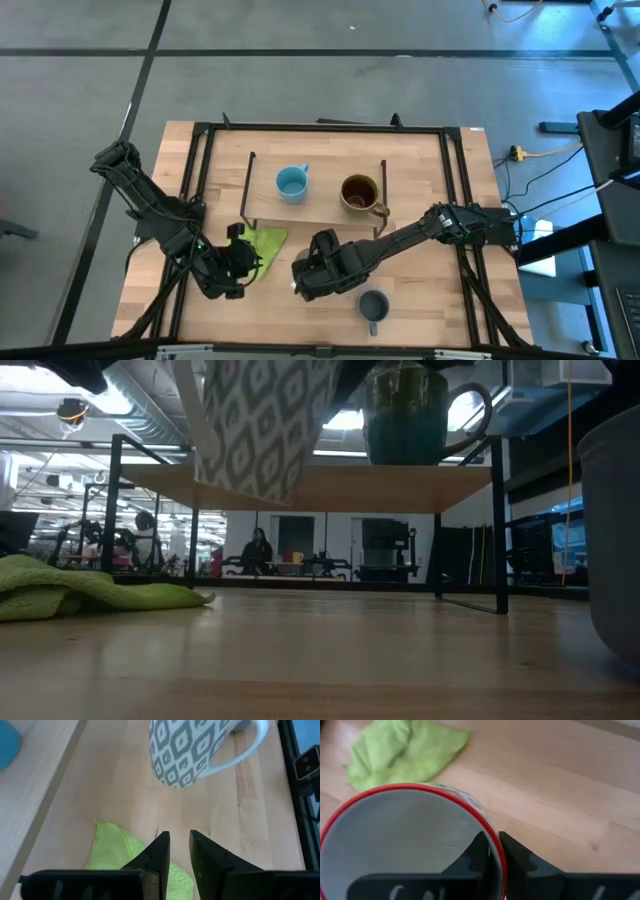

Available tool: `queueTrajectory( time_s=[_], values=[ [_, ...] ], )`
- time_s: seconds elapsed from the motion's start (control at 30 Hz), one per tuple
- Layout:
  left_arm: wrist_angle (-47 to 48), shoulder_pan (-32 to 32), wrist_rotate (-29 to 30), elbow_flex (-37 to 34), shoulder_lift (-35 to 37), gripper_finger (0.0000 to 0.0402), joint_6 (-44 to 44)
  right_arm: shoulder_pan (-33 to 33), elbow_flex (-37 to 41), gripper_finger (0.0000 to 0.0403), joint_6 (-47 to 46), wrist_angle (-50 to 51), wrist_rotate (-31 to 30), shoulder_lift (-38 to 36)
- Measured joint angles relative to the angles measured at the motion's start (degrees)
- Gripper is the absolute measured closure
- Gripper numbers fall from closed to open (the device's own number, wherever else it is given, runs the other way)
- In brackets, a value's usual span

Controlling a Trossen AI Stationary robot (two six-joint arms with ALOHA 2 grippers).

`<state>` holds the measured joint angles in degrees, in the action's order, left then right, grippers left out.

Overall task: Stack small to large cups/mugs on shelf
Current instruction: Put the gray patterned mug on the shelf

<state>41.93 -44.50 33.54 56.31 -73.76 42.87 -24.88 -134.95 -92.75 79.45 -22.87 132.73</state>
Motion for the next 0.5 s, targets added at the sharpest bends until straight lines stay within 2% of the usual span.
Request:
queueTrajectory(
  time_s=[0.37, 0.5],
  values=[
    [-1.1, 4.8, -1.6, 0.0, 0.0, 0.0333, -5.2, 0.2, 0.2, 0.0363, 0.4, 1.4, -0.1, -2.1],
    [-3.2, 7.4, -4.3, 0.0, 0.0, 0.0333, -7.9, 0.3, 0.0, 0.0372, 1.5, 1.4, -0.1, -2.5]
  ],
)
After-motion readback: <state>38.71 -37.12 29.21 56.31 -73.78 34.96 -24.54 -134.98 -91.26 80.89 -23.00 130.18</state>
